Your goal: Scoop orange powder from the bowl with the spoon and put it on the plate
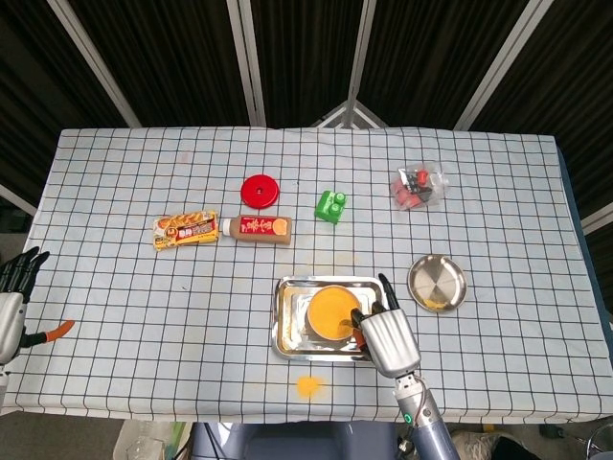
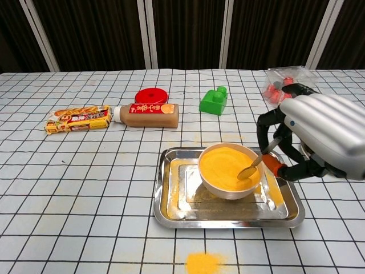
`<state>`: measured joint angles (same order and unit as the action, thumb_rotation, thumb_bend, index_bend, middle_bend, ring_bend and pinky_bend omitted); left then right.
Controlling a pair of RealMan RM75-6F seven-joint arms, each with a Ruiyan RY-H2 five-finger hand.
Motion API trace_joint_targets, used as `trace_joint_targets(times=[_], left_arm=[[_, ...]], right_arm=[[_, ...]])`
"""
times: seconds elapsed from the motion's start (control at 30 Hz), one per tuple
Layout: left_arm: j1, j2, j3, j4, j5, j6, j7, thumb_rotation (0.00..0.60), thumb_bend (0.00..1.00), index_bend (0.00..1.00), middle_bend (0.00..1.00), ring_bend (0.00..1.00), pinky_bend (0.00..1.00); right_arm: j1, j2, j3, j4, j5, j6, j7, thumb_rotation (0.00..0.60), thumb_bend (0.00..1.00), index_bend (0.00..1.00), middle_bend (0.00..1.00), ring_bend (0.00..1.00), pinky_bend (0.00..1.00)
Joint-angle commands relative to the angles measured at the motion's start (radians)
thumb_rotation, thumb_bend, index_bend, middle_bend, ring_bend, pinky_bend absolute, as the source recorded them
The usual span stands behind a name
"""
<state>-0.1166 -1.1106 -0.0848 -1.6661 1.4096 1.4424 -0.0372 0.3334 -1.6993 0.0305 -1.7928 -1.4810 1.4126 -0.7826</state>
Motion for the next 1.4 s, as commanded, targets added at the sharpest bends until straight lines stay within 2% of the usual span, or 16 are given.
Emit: trace_joint_targets(times=[0.03,0.27,0.83,1.17,1.4], left_arm=[[0.001,0.000,0.000,0.000,0.000,0.002,-0.001,0.600,0.00,0.00,0.00,0.00,0.00],[0.000,0.001,-0.001,0.000,-0.001,-0.001,-0.004,0.600,0.00,0.00,0.00,0.00,0.00],[0.000,0.001,-0.001,-0.001,-0.003,-0.003,-0.003,0.600,0.00,0.00,0.00,0.00,0.00],[0.000,-0.001,-0.001,-0.001,-0.004,-0.003,-0.002,0.600,0.00,0.00,0.00,0.00,0.00],[-0.002,0.000,-0.001,-0.002,-0.008,-0.008,-0.002,0.600,0.00,0.00,0.00,0.00,0.00]], right_arm=[[-0.002,-0.003,-0.003,0.002,0.001,-0.003,0.001,0.600,0.76,0.95,0.85,0.54,0.01],[-0.006,-0.024,-0.002,0.026,0.015,-0.017,0.007,0.600,0.76,0.95,0.85,0.54,0.01],[0.017,-0.088,0.057,0.140,0.001,-0.023,0.073,0.600,0.76,0.95,0.85,0.54,0.01],[0.032,-0.103,0.102,0.173,0.006,-0.019,0.100,0.600,0.76,0.95,0.85,0.54,0.01],[0.036,-0.098,0.114,0.163,0.013,-0.019,0.094,0.600,0.76,0.95,0.85,0.54,0.01]])
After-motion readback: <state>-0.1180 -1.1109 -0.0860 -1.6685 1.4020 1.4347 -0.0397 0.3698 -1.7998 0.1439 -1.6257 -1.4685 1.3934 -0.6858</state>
